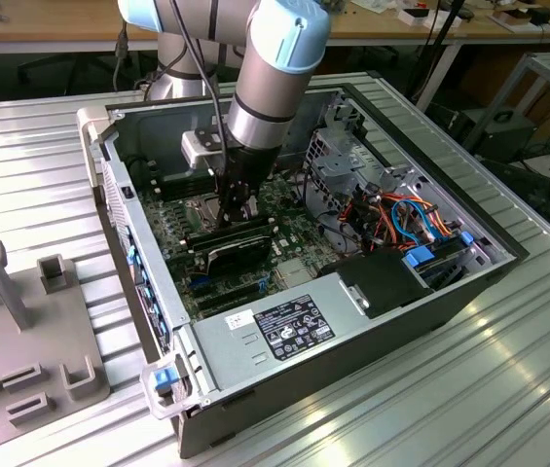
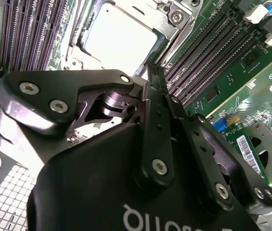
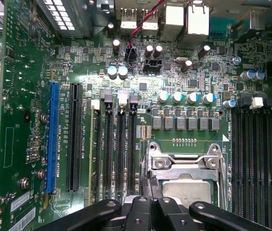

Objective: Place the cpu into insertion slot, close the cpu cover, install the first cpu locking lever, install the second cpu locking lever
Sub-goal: 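Install the second cpu locking lever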

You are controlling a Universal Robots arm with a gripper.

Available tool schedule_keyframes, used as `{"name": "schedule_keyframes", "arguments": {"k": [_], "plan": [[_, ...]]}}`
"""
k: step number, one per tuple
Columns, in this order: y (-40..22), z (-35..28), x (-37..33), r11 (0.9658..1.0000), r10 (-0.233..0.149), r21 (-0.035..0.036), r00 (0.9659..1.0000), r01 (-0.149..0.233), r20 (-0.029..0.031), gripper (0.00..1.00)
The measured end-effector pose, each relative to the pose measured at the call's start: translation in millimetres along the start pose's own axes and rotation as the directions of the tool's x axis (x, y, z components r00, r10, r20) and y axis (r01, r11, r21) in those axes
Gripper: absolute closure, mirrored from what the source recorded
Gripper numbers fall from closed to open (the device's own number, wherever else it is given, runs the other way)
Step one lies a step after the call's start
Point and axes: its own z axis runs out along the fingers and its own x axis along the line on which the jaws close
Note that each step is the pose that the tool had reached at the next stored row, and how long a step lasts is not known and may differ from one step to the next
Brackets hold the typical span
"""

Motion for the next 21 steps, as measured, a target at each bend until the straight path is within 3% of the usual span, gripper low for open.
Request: {"name": "schedule_keyframes", "arguments": {"k": [4,7,11,12,13,15,20,21], "plan": [[0.2,1.5,0.1,1.0000,-0.001,0.0000,1.0000,0.001,0.0031,0.89],[0.9,1.6,0.5,1.0000,-0.002,-0.0003,0.9999,0.002,0.0113,0.89],[1.4,0.7,0.8,1.0000,-0.002,-0.0005,0.9999,0.002,0.0148,0.89],[1.4,-1.4,0.2,1.0000,-0.002,-0.0001,0.9999,0.002,0.0152,0.89],[1.3,-3.0,-0.7,1.0000,-0.003,0.0012,0.9998,0.003,0.0198,0.89],[2.3,-12.4,-1.0,1.0000,-0.002,0.0006,0.9999,0.002,0.0165,0.89],[3.7,-28.0,-2.1,1.0000,-0.002,0.0003,0.9999,0.002,0.0149,0.89],[4.4,-34.4,-2.6,1.0000,-0.002,0.0002,0.9999,0.002,0.0140,0.89]]}}
